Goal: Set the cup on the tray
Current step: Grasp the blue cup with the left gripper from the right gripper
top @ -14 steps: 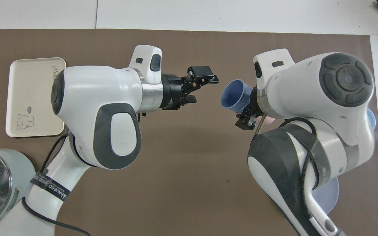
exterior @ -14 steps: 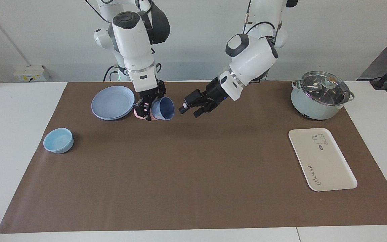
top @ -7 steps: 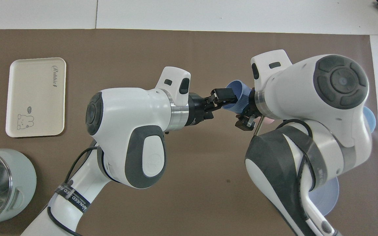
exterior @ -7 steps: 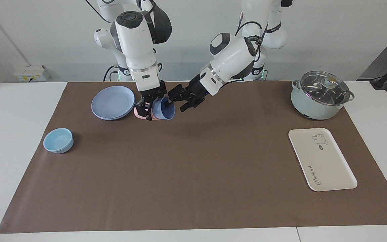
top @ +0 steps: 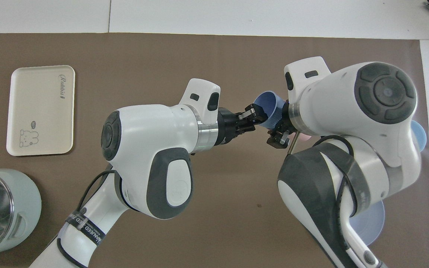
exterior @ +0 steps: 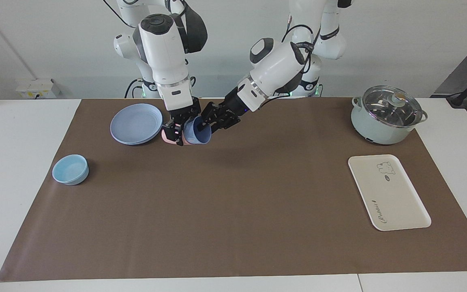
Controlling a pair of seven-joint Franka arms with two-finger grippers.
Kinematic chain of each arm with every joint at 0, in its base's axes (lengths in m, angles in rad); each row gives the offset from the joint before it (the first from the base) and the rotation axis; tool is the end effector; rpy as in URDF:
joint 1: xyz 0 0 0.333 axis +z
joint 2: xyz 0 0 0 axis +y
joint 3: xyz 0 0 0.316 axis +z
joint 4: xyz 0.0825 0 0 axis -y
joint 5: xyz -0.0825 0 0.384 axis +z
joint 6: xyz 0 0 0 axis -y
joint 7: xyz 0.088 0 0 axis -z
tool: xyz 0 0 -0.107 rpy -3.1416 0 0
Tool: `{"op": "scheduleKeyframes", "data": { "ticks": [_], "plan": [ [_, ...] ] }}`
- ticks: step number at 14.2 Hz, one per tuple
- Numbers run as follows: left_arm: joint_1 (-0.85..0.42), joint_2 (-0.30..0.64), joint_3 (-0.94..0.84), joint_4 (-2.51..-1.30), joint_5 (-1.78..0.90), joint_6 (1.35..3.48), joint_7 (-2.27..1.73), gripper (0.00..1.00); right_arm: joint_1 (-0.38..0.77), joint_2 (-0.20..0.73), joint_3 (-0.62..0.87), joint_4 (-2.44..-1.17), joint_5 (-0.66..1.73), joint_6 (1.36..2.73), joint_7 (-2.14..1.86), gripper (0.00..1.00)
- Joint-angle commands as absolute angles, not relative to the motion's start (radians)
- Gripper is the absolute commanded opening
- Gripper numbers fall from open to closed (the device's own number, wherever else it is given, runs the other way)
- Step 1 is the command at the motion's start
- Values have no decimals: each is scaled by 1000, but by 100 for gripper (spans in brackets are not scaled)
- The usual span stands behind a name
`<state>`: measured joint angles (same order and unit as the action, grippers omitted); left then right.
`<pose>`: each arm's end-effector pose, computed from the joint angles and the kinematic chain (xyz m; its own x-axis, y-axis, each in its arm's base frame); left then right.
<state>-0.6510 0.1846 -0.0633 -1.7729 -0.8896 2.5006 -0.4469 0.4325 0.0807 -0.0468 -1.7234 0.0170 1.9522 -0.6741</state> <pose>0.5004 -0.4235 0.5119 0.9565 0.2733 -0.1022 0.2531 -0.6024 0.7570 0.5581 0.2288 0.5400 0.4850 0.8658 0.1233 0.8645 -0.4959 0.0822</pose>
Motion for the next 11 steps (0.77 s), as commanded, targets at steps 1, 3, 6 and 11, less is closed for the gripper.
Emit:
{"op": "scheduleKeyframes", "data": {
  "ticks": [1, 3, 6, 11],
  "plan": [
    [-667, 155, -51, -1809, -899, 2514, -422, 0, 436, 84, -48, -1707, -3, 1944, -652, 0],
    [-672, 156, -51, -1809, -896, 2514, -422, 0, 434, 84, -48, -1709, -3, 1944, -652, 0],
    [-669, 161, -51, -1796, -893, 2514, -423, 0, 434, 83, -48, -1712, -3, 1945, -653, 0],
    [-629, 173, -43, -1721, -893, 2465, -428, 0, 434, 81, -48, -1715, -3, 1944, -652, 0]
  ]
}}
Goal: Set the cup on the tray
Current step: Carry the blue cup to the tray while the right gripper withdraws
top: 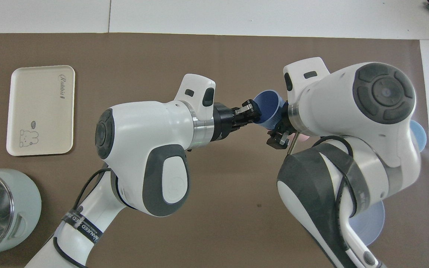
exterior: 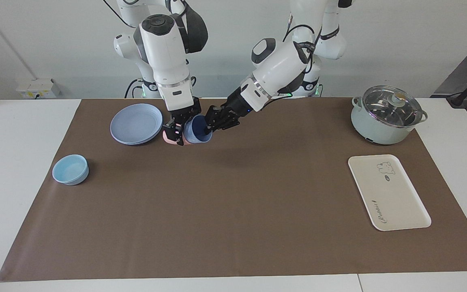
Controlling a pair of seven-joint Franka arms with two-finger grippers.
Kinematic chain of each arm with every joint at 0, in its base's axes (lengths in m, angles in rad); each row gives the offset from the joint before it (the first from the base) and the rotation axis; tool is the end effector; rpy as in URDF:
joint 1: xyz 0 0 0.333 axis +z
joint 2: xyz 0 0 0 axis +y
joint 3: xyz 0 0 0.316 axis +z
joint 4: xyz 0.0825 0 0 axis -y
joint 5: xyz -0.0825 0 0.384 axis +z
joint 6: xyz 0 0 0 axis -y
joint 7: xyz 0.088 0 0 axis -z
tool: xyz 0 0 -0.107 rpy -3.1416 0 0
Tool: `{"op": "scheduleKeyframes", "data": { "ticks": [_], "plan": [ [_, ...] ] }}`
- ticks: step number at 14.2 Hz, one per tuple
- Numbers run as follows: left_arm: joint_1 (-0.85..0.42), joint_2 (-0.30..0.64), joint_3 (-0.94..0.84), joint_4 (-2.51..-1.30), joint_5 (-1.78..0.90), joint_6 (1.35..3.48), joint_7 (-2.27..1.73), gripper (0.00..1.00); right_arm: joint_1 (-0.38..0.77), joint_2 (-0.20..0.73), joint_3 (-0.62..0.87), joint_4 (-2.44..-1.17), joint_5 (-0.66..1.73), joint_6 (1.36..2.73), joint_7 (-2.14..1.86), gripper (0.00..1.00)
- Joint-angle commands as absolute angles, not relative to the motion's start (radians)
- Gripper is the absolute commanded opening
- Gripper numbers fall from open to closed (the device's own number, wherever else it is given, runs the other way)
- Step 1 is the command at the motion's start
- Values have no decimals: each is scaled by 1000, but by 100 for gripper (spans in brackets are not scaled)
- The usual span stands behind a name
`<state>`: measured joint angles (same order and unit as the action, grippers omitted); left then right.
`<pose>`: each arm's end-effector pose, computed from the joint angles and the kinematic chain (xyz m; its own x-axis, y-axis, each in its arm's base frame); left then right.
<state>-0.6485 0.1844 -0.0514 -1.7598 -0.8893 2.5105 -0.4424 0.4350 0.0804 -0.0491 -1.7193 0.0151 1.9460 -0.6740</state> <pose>0.5082 -0.4169 0.5195 0.9533 0.2903 -0.0839 0.2477 -0.5919 0.7670 0.5579 0.2287 0.5416 0.4845 0.8664 0.1207 0.8649 -0.4952 0.0826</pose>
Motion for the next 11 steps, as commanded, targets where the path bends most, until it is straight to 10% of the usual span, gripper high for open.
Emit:
{"op": "scheduleKeyframes", "data": {
  "ticks": [1, 11],
  "plan": [
    [-585, 175, -41, -1689, -891, 2415, -428, 0, 434, 81, -48, -1717, -3, 1944, -652, 0],
    [-232, 104, -40, -1608, -387, 2172, -413, 0, 385, 89, -52, -1718, 15, 2008, -678, 0]
  ]
}}
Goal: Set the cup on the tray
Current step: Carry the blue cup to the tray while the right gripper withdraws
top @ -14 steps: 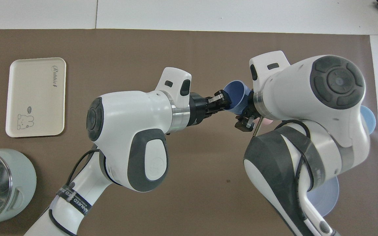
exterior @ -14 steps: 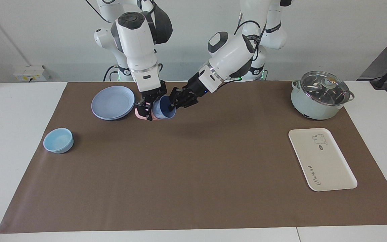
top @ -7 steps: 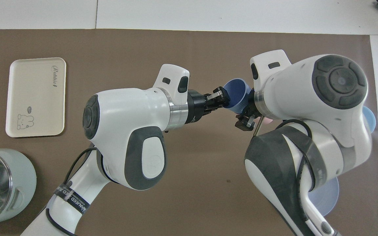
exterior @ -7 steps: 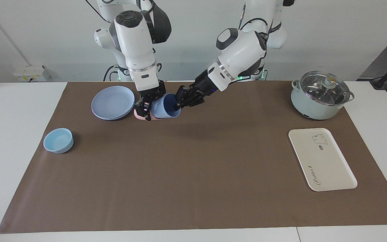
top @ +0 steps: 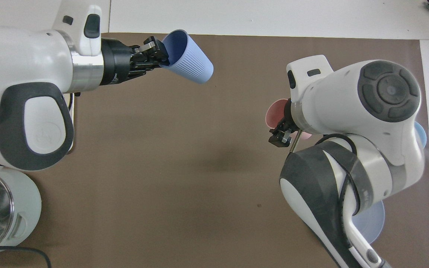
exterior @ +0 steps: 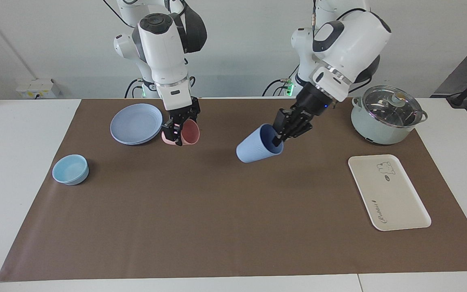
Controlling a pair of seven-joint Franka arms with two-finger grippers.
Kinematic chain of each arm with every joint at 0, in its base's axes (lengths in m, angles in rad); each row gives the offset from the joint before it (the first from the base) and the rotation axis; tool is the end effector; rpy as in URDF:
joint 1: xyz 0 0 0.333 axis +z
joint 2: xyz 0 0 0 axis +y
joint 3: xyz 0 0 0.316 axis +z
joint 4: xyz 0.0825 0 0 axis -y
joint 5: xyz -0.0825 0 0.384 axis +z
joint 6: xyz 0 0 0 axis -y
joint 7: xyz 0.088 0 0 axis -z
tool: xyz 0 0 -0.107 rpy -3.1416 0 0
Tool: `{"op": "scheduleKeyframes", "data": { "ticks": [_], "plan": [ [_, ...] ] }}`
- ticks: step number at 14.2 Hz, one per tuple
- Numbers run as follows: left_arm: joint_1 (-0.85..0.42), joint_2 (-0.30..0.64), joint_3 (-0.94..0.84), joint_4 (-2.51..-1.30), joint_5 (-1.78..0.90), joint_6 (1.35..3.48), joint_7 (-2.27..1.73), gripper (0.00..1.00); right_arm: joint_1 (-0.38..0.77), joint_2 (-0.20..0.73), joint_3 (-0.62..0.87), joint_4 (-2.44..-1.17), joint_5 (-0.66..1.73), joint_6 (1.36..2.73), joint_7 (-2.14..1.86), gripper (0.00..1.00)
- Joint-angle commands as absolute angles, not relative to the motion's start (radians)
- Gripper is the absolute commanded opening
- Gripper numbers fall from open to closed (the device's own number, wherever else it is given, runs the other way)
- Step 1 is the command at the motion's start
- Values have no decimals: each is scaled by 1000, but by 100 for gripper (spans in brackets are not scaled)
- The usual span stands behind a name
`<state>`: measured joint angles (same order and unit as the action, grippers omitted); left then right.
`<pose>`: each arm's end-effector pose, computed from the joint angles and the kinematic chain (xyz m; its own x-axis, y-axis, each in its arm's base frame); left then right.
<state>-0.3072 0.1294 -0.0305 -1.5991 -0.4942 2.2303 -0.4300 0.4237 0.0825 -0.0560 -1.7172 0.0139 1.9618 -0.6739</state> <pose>0.6032 -0.2259 0.6091 0.9220 0.3461 0.1737 0.1802 -0.7804 0.5988 0.5639 0.2194 0.5430 0.4982 0.8570 0.1318 0.8544 -0.5111 0.0938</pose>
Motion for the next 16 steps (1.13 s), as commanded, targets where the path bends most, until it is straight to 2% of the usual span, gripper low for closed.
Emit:
{"op": "scheduleKeyframes", "data": {
  "ticks": [1, 5, 8, 11, 14, 16],
  "plan": [
    [-191, 103, -40, -1612, -315, 2166, -381, 0, 368, 90, -52, -1724, 23, 2052, -701, 0],
    [44, 63, -40, -1706, -284, 2181, -96, 0, 234, 97, -52, -1779, 255, 2213, -926, 0],
    [197, 34, -41, -1824, -284, 2273, 221, 0, 111, 132, -54, -1798, 560, 2244, -1202, 0],
    [235, 73, -41, -1908, -284, 2488, 271, 0, 23, 210, -52, -1799, 853, 2283, -1414, 0],
    [241, 130, -41, -1960, -284, 2586, 320, 0, -26, 285, -52, -1804, 1088, 2299, -1605, 0],
    [255, 136, -41, -2028, -285, 2666, 374, 0, -49, 311, -52, -1822, 1191, 2296, -1722, 0]
  ]
}}
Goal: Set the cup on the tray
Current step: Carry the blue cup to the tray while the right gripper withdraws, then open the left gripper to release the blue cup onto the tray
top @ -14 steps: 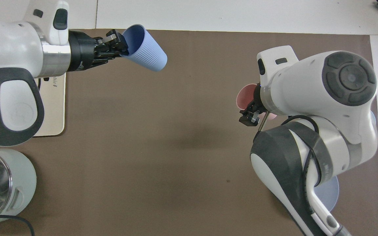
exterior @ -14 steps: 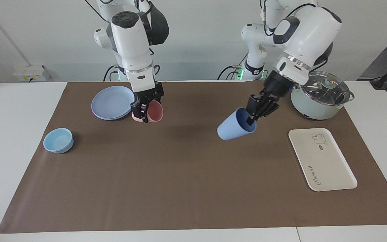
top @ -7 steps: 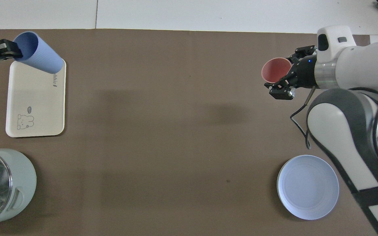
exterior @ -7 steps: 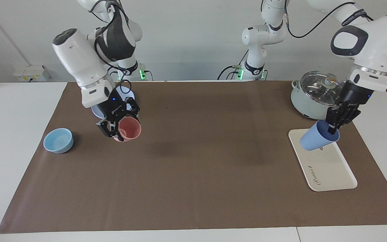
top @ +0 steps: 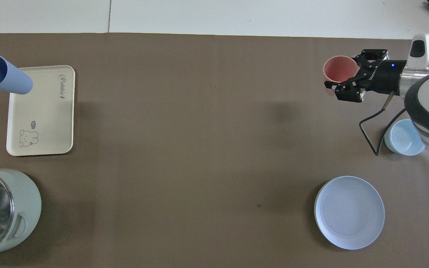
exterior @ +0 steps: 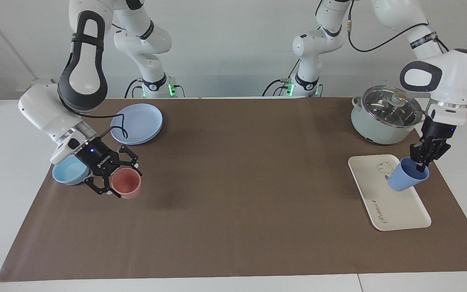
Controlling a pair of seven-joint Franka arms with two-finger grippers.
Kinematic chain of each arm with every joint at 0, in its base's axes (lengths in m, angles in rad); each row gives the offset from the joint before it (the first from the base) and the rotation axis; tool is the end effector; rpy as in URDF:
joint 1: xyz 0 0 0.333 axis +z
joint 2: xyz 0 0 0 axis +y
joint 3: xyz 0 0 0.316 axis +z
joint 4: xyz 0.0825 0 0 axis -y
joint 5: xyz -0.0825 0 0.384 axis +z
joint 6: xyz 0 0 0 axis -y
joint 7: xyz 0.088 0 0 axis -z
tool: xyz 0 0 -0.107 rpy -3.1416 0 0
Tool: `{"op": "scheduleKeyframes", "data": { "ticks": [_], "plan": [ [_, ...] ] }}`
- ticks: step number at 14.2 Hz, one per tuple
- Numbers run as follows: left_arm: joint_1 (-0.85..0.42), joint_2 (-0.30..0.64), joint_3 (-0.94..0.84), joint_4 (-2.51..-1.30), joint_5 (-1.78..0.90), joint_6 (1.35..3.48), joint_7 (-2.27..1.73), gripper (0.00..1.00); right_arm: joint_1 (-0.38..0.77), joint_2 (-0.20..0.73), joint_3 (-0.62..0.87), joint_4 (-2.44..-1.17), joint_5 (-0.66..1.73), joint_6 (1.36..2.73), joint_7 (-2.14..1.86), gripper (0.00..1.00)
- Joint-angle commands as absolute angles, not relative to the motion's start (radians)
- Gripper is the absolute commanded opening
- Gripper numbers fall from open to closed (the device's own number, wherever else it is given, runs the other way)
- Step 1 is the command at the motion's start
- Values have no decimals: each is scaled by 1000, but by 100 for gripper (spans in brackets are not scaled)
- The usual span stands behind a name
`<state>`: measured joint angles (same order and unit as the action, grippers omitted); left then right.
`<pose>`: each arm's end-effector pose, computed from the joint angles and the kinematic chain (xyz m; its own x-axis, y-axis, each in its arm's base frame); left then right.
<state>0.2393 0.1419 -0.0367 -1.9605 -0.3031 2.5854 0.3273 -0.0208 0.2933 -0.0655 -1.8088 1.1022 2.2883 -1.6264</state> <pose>0.6123 0.1322 0.4560 0.8637 0.1122 0.4913 0.0661 -0.9917 0.1102 0.6553 -0.0330 0.4101 0.4466 0.4625 0.7660 0.7742 -0.6289 -0.0717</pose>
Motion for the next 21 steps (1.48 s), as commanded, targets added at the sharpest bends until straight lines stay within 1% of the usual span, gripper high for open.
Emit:
{"op": "scheduleKeyframes", "data": {
  "ticks": [1, 2, 4, 6, 10, 11, 12, 13, 15, 17, 19, 21],
  "plan": [
    [258, 152, -41, -2039, -288, 2698, 376, 0, -58, 328, -52, -1821, 1236, 2293, -1776, 0],
    [264, 185, -41, -2037, -293, 2726, 374, 0, -70, 346, -52, -1824, 1300, 2278, -1840, 0],
    [282, 233, -41, -2036, -302, 2760, 370, 0, -130, 417, -52, -1813, 1423, 2190, -2033, 0],
    [294, 268, -41, -2020, -389, 2767, 367, 0, -153, 437, -52, -1813, 1462, 2155, -2111, 0],
    [298, 275, -41, -2005, -483, 2749, 272, 0, -184, 476, -54, -1844, 1546, 2088, -2253, 0],
    [298, 279, -41, -1985, -483, 2747, 232, 38, -192, 474, -52, -1851, 1548, 2086, -2253, 0],
    [299, 285, -41, -1967, -483, 2746, 221, 84, -195, 474, -52, -1858, 1548, 2085, -2255, 0],
    [304, 287, -40, -1953, -483, 2720, 221, 100, -201, 472, -52, -1864, 1554, 2083, -2256, 0],
    [348, 287, -40, -1893, -470, 2573, 224, 100, -196, 474, -52, -1867, 1560, 2091, -2256, 0],
    [351, 281, -37, -1832, -463, 2461, 222, 100, -193, 474, -52, -1871, 1560, 2102, -2256, 0],
    [345, 270, -26, -1725, -444, 2285, 218, 100, -189, 474, -52, -1876, 1569, 2106, -2258, 0],
    [327, 273, -32, -1564, -237, 2052, 201, 100, -187, 474, -52, -1878, 1574, 2111, -2258, 11]
  ]
}}
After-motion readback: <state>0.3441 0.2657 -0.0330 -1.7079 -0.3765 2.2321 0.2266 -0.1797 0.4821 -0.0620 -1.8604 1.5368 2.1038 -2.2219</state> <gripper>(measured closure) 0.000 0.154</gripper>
